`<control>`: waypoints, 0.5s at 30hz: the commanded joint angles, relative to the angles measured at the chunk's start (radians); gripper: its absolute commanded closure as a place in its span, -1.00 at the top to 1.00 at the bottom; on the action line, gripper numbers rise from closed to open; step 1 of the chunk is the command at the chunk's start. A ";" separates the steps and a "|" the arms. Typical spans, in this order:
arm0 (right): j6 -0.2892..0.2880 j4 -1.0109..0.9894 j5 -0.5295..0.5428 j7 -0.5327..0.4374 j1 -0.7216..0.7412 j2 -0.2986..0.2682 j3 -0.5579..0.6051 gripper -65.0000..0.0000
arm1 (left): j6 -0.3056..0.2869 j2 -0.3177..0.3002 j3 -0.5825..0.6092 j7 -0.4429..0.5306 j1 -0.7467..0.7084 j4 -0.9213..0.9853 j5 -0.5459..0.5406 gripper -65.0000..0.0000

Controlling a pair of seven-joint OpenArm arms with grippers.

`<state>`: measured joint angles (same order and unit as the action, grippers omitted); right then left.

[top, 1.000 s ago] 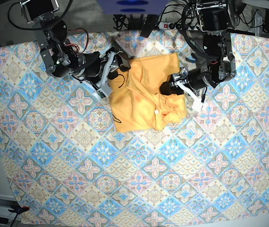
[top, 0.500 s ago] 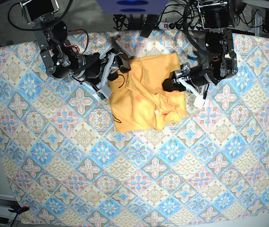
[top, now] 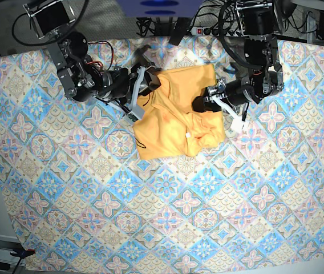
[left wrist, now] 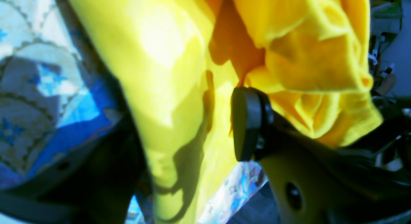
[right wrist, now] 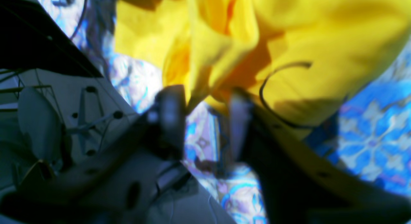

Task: Fold the T-shirt properly
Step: 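Grasp the bundled shirt's edge with the left gripper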

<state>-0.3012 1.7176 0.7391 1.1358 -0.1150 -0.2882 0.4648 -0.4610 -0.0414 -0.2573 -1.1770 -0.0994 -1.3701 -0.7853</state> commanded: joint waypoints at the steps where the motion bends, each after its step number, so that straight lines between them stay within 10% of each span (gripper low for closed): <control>1: -0.003 0.015 0.017 -0.015 0.013 -0.004 -0.004 -0.60 | -0.009 -0.002 -0.001 0.012 0.011 -0.016 -0.023 -0.11; 8: -0.011 0.026 0.020 -0.015 0.013 -0.007 -0.001 -0.78 | -0.009 -0.002 -0.001 0.012 0.011 -0.015 -0.021 -0.11; 15: -0.145 0.086 0.021 0.016 0.007 -0.038 0.002 -0.86 | -0.009 -0.004 -0.001 0.012 0.011 -0.015 -0.020 -0.11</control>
<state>-0.4416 1.7863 0.7460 1.1568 -0.1146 -0.3138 0.4725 -0.4610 -0.0418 -0.2573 -1.1770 -0.0998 -1.3701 -0.7849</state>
